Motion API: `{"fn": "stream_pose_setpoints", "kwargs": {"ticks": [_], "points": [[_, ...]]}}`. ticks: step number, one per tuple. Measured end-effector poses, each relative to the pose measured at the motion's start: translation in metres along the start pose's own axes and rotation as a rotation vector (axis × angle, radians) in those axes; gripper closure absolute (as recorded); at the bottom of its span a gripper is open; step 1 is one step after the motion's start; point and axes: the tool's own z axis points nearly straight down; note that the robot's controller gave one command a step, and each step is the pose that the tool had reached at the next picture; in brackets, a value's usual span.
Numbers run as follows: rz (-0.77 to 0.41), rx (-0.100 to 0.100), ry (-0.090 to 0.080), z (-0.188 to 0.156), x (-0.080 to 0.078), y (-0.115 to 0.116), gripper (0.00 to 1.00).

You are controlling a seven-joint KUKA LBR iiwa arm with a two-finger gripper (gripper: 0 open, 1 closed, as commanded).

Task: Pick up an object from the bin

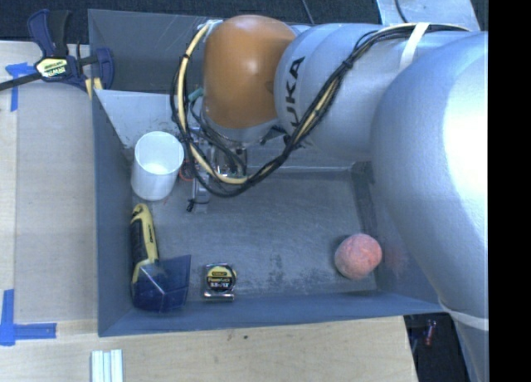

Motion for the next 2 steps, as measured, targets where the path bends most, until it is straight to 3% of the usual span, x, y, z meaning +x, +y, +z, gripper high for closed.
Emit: {"fn": "stream_pose_setpoints", "kwargs": {"ticks": [1,2], "points": [[0.004,-0.001,-0.007,-0.006,-0.002,-0.001,0.00],[-0.359,0.003,-0.026,0.020,-0.011,0.003,0.00]]}}
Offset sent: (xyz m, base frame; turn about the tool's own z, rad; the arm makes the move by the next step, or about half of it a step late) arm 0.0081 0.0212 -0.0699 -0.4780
